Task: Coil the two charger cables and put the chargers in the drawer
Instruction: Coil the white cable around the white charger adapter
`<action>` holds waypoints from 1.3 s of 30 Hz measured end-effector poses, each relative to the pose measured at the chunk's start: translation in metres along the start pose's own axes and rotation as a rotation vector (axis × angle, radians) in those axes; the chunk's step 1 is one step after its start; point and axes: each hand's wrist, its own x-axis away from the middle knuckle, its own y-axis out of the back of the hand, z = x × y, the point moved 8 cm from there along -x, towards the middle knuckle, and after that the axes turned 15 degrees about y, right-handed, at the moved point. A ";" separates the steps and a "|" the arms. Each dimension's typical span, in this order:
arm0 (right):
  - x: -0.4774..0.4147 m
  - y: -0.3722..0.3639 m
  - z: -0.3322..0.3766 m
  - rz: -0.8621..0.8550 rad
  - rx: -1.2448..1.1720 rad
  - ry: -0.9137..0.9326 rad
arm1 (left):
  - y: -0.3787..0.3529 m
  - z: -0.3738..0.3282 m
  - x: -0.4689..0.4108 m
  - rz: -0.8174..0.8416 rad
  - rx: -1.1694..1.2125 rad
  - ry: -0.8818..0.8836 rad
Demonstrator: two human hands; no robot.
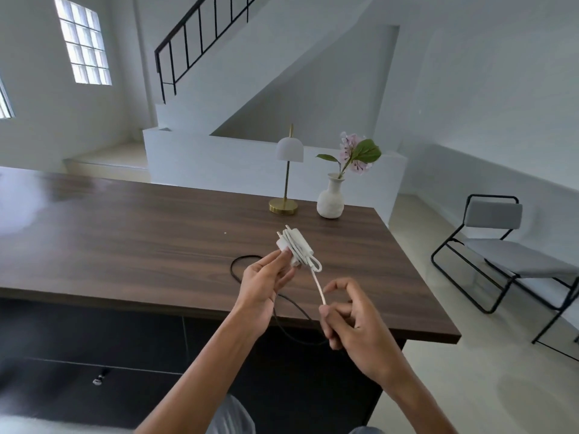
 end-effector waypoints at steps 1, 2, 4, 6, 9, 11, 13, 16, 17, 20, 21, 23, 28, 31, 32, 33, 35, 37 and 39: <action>0.002 -0.004 0.002 0.024 0.008 0.010 | 0.000 0.004 -0.001 -0.021 -0.015 0.009; 0.003 -0.008 0.004 0.045 0.006 0.019 | 0.000 0.007 -0.002 -0.043 -0.029 0.018; 0.005 -0.009 0.010 0.071 0.001 0.027 | 0.001 0.013 -0.002 -0.088 -0.059 0.027; 0.004 -0.007 0.018 0.098 -0.007 0.040 | 0.003 0.017 -0.002 -0.129 -0.139 0.015; 0.001 -0.001 0.030 0.142 -0.081 0.066 | 0.005 0.021 0.000 -0.170 -0.251 -0.009; -0.004 0.005 0.037 0.149 -0.103 0.089 | 0.002 0.021 0.003 -0.154 -0.307 -0.039; -0.011 0.014 0.042 0.128 -0.122 0.116 | -0.005 0.019 0.008 -0.137 -0.402 -0.092; -0.021 0.027 0.048 0.092 -0.125 0.158 | -0.012 0.019 0.011 -0.124 -0.505 -0.147; -0.024 0.029 0.049 0.087 -0.132 0.167 | -0.015 0.020 0.011 -0.114 -0.531 -0.151; -0.032 0.040 0.048 0.041 -0.060 0.204 | -0.025 0.019 0.015 -0.054 -0.600 -0.183; -0.034 0.045 0.046 0.007 -0.022 0.211 | -0.028 0.019 0.015 -0.031 -0.614 -0.193; -0.037 0.056 0.038 -0.093 -0.007 0.203 | -0.031 0.019 0.016 0.000 -0.628 -0.205; -0.033 0.063 -0.005 -0.318 -0.277 0.043 | -0.027 0.021 0.014 -0.007 -0.640 -0.228; -0.028 0.058 -0.023 -0.369 -0.305 -0.026 | -0.021 0.033 0.010 -0.002 -0.630 -0.174; -0.027 0.056 -0.028 -0.374 -0.312 -0.038 | -0.020 0.037 0.010 0.007 -0.624 -0.149; -0.027 0.054 -0.031 -0.379 -0.323 -0.048 | -0.019 0.041 0.009 0.019 -0.613 -0.126; -0.026 0.052 -0.036 -0.401 -0.342 -0.067 | -0.018 0.047 0.009 0.033 -0.575 -0.094; -0.025 0.053 -0.039 -0.431 -0.334 -0.084 | -0.016 0.051 0.008 0.035 -0.513 -0.058; -0.024 0.055 -0.043 -0.443 -0.303 -0.085 | -0.012 0.056 0.008 0.026 -0.459 -0.020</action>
